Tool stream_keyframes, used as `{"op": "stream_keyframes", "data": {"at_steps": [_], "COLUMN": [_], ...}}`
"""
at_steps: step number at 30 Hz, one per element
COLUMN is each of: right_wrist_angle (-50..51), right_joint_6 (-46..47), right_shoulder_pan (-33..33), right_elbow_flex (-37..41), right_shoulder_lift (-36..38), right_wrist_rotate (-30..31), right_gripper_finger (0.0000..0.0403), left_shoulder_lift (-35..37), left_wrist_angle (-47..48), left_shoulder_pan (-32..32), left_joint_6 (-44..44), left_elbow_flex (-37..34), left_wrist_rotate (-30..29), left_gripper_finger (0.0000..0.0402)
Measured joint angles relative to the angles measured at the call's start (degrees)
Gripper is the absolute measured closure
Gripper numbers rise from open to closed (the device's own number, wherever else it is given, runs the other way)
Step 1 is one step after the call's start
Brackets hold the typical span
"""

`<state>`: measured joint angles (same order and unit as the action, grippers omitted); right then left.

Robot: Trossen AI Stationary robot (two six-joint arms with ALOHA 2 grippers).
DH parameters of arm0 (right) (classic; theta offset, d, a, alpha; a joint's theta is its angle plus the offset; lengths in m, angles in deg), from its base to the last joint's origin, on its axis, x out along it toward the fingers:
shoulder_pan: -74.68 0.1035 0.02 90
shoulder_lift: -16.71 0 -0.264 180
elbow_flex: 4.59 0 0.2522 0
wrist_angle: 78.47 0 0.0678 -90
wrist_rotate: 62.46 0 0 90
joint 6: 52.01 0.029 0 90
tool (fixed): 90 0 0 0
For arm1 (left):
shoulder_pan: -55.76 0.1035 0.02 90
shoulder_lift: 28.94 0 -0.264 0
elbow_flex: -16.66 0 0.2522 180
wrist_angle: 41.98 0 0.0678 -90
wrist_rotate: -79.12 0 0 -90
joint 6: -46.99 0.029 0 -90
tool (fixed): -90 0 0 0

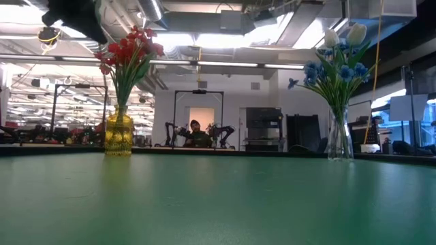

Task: Sort flowers into vase by color
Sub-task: Put the dark red flower into the yellow vase

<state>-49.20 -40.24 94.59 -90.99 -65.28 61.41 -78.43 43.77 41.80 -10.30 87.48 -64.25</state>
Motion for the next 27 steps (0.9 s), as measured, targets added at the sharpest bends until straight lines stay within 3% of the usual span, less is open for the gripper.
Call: {"op": "stream_keyframes", "data": {"at_steps": [11,27], "right_wrist_angle": [0.1,1.4], "right_joint_6": [0.0,0.1], "right_shoulder_pan": [0.0,0.0], "right_elbow_flex": [0.0,0.1], "right_shoulder_lift": [0.0,-1.5], "right_wrist_rotate": [0.0,0.0], "right_gripper_finger": [0.0187,0.0187], "left_shoulder_lift": [0.2,0.2], "left_wrist_angle": [1.5,-2.7], "left_shoulder_pan": [6.7,8.5], "left_joint_6": [0.3,8.7], "left_elbow_flex": [0.0,6.2], "left_wrist_rotate": [-8.5,-6.8], "left_gripper_finger": [0.0396,0.0391]}}
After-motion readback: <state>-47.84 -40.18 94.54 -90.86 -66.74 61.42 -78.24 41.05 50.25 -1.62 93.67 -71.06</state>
